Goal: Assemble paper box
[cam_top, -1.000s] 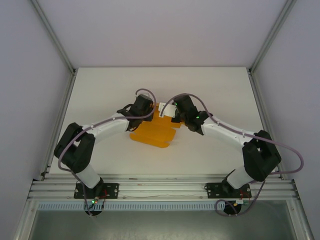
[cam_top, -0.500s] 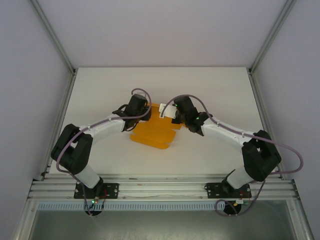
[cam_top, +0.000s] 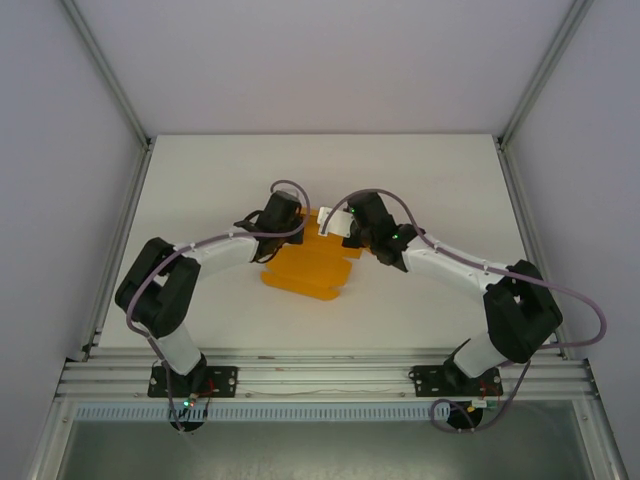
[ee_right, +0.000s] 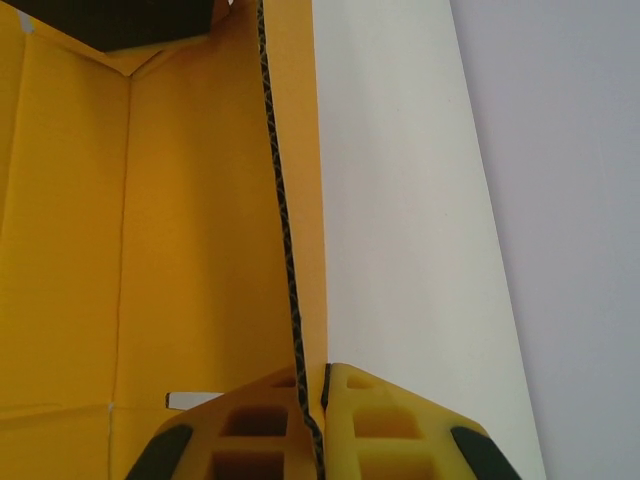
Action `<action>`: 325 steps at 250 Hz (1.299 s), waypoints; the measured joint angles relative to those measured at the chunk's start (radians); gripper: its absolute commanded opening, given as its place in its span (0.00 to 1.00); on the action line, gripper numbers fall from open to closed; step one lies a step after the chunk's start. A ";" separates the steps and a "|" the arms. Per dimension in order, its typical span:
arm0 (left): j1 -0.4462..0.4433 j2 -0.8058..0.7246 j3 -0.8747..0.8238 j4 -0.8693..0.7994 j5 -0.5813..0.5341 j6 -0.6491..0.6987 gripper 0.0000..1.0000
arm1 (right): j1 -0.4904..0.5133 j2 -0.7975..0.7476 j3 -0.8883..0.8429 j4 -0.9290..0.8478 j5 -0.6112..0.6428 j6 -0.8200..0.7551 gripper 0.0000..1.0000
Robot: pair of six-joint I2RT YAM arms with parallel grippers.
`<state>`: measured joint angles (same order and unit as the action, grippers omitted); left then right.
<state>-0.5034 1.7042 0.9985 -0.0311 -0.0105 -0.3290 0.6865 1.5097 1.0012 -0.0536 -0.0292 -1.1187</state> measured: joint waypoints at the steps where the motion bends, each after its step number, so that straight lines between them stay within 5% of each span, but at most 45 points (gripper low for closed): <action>1: 0.000 0.000 0.000 0.000 0.000 -0.001 0.00 | 0.000 0.000 0.000 0.000 0.000 0.000 0.00; 44: -0.006 0.000 0.000 0.006 -0.030 0.018 0.00 | -0.001 0.000 0.000 0.003 0.000 0.007 0.03; 98: -0.027 0.002 0.001 0.019 -0.144 0.023 0.00 | -0.001 0.000 -0.016 0.017 -0.001 0.055 0.71; 137: -0.027 0.002 -0.009 0.045 -0.205 0.012 0.00 | -0.012 -0.050 -0.091 0.032 -0.036 0.134 1.00; 228: -0.027 -0.059 -0.089 0.080 -0.260 -0.005 0.00 | -0.199 -0.340 -0.210 0.182 -0.098 0.544 1.00; 325: -0.040 -0.115 -0.098 0.119 -0.260 -0.010 0.00 | -0.229 -0.190 -0.119 0.163 -0.129 0.734 1.00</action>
<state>-0.5438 1.5894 0.9005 0.0879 -0.2703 -0.3389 0.4572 1.3201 0.8822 0.1089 -0.1585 -0.3843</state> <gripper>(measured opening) 0.101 0.999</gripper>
